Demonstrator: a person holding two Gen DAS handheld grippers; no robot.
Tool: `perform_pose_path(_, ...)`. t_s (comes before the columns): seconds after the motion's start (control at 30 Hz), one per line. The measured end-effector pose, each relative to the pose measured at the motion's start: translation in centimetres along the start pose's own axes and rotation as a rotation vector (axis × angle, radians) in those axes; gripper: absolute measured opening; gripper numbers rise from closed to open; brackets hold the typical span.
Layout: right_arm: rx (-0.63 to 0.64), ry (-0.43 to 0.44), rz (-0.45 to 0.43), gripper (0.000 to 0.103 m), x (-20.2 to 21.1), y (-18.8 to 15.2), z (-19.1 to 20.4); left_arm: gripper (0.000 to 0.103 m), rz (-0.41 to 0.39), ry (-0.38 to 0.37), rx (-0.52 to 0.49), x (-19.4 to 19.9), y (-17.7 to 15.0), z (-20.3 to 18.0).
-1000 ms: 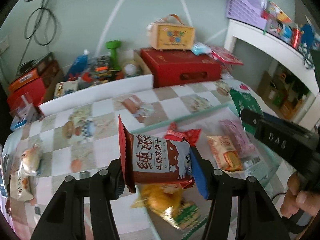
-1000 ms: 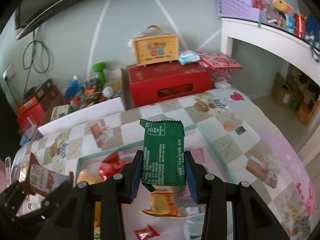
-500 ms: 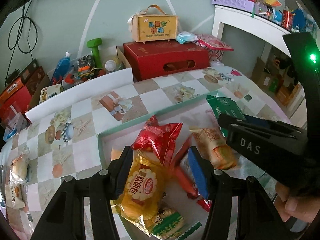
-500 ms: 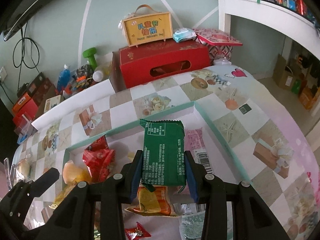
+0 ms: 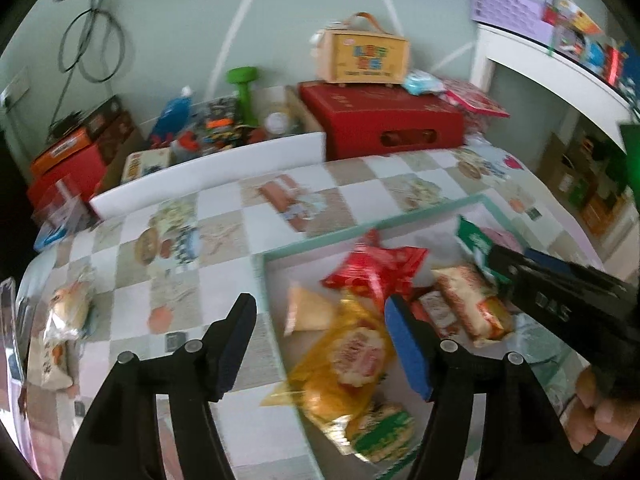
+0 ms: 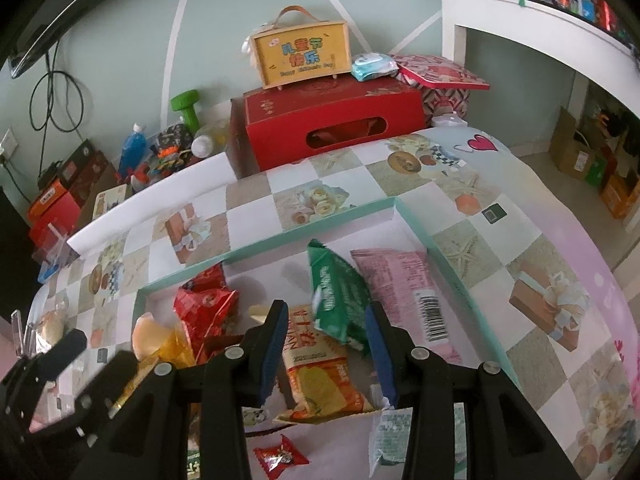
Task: Organize snacks
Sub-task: 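Open both tools to drop the box and green pack into the tray, then withdraw both open tools from the tray toward the remaining bun and biscuit pack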
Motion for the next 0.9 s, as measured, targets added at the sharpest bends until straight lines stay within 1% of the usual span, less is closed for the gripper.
perform_pose_path(0.03,0.006,0.001,0.001,0.056,0.1,-0.1,0.2,0.073,0.004,0.009,0.014,-0.1,-0.1,0.5)
perform_pose_path(0.07,0.014,0.001,0.001,0.063,0.1,-0.2,0.5,0.079,0.009,0.020,0.029,-0.2,-0.2,1.1)
perform_pose_path(0.1,0.023,0.002,0.004,0.067,0.1,-0.4,0.7,0.082,0.013,0.032,0.047,-0.3,-0.3,1.7)
perform_pose_path(0.13,0.034,0.004,0.009,0.069,0.1,-0.6,1.0,0.085,0.014,0.045,0.063,-0.4,-0.3,2.2)
perform_pose_path(0.2,0.050,0.004,0.013,0.077,0.2,-0.9,1.4,0.089,0.014,0.069,0.088,-0.5,-0.5,3.1)
perform_pose_path(0.23,0.053,0.005,0.013,0.079,0.2,-1.0,1.5,0.094,0.013,0.079,0.096,-0.5,-0.6,3.5)
perform_pose_path(0.27,0.058,0.007,0.012,0.082,0.3,-1.1,1.7,0.096,0.010,0.090,0.106,-0.6,-0.6,4.0)
perform_pose_path(0.33,0.065,0.011,0.009,0.087,0.5,-1.2,1.9,0.099,0.008,0.104,0.120,-0.5,-0.8,4.7)
perform_pose_path(0.43,0.077,0.011,0.005,0.094,0.7,-1.5,2.1,0.099,0.003,0.119,0.139,-0.4,-0.9,5.5)
perform_pose_path(0.5,0.078,0.011,0.002,0.101,0.8,-1.6,2.1,0.099,0.000,0.125,0.148,-0.4,-0.9,5.9)
perform_pose_path(0.57,0.077,0.009,-0.002,0.103,0.9,-1.8,2.0,0.099,-0.002,0.130,0.152,-0.4,-1.0,6.1)
perform_pose_path(0.77,0.074,0.000,0.011,0.103,0.6,-2.1,1.7,0.100,-0.011,0.146,0.166,-0.4,-1.2,6.8)
perform_pose_path(0.9,0.076,0.010,0.005,0.103,0.8,-2.0,2.1,0.100,-0.008,0.155,0.186,-0.3,-1.6,7.6)
Point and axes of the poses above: each gripper's, at about its wrist camera, not at the fingertips, and x roughly against the way its jaws point, z to its left, y to its top, the point moved 9 cm from there along -x, roughly the way its jaws point, and after that the axes turned 8 degrees about y, right-handed, at the moved point
